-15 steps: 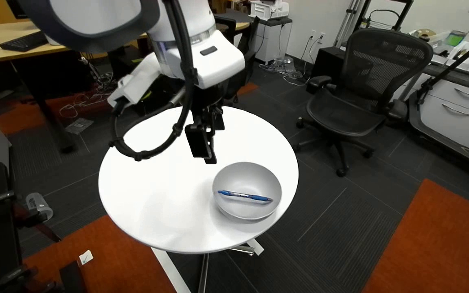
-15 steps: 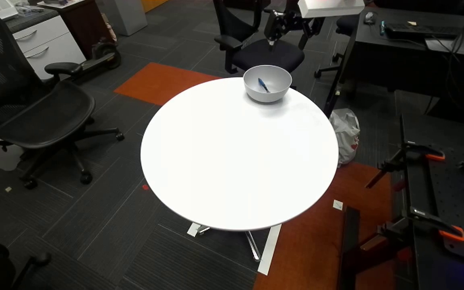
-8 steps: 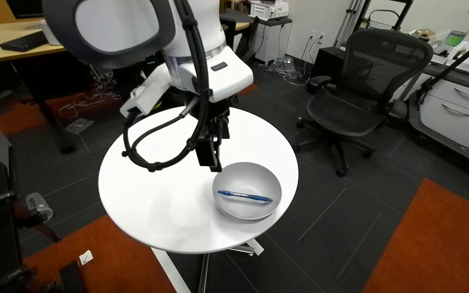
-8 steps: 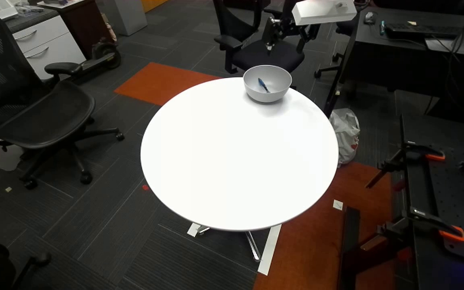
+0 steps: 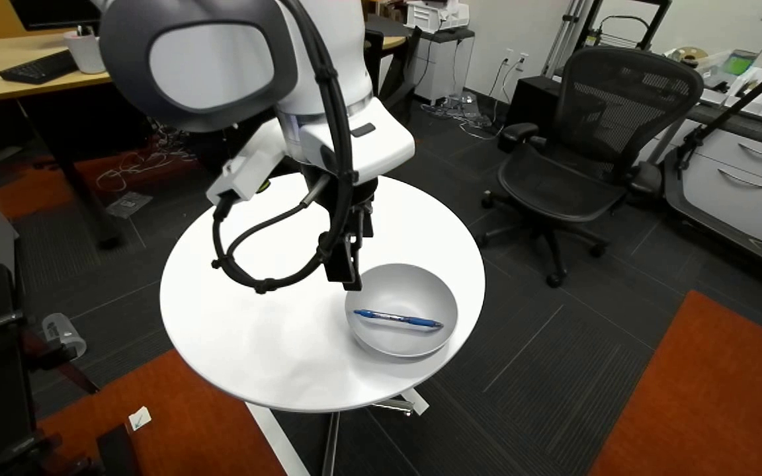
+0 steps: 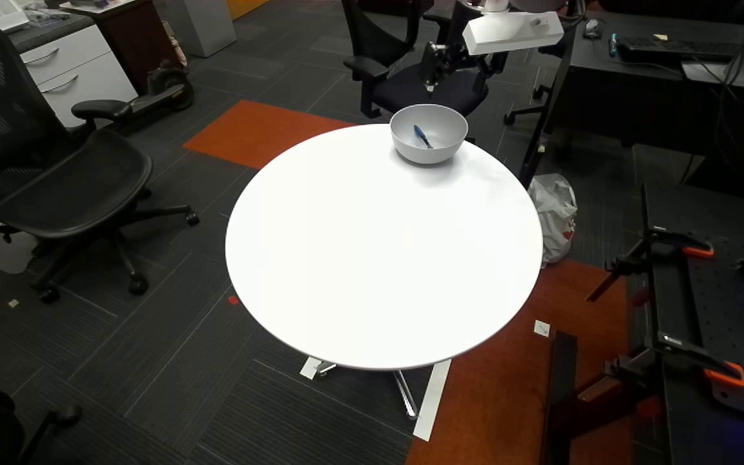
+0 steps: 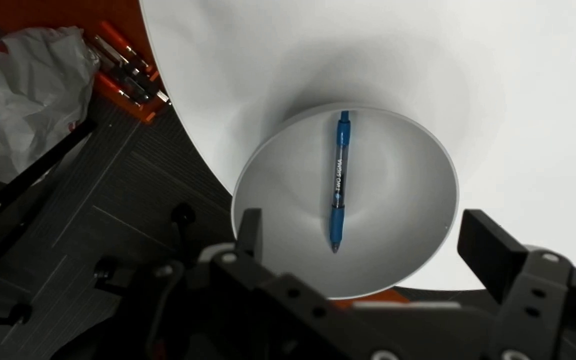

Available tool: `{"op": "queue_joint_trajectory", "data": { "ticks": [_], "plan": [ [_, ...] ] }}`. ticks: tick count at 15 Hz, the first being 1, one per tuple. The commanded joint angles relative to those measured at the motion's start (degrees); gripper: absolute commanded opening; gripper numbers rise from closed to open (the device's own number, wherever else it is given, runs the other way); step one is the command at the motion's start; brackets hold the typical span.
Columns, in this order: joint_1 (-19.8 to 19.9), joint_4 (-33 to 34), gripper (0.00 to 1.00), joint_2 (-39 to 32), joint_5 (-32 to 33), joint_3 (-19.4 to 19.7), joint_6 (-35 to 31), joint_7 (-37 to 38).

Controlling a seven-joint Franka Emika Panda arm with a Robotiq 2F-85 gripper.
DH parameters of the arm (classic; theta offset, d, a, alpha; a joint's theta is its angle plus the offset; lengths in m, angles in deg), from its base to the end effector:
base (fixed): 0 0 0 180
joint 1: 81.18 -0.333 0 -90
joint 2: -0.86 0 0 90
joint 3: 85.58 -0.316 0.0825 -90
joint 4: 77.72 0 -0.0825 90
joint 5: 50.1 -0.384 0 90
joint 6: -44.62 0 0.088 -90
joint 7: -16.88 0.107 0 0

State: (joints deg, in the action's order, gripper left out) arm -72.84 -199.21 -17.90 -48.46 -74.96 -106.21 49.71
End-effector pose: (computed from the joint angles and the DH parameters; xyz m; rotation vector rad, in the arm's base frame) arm 0.5639 -0.1904 0.2773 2.7924 -1.2890 0.3041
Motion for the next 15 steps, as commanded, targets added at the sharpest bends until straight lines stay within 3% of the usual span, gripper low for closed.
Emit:
{"op": "queue_joint_trajectory", "data": {
  "ticks": [1, 15],
  "plan": [
    [-1.33, 5.16, 1.00, -5.44, -0.96, 1.72, 1.54, -0.87],
    [-1.19, 17.56, 1.00, -20.63, -2.20, 2.87, 2.72, -2.35]
  ]
}}
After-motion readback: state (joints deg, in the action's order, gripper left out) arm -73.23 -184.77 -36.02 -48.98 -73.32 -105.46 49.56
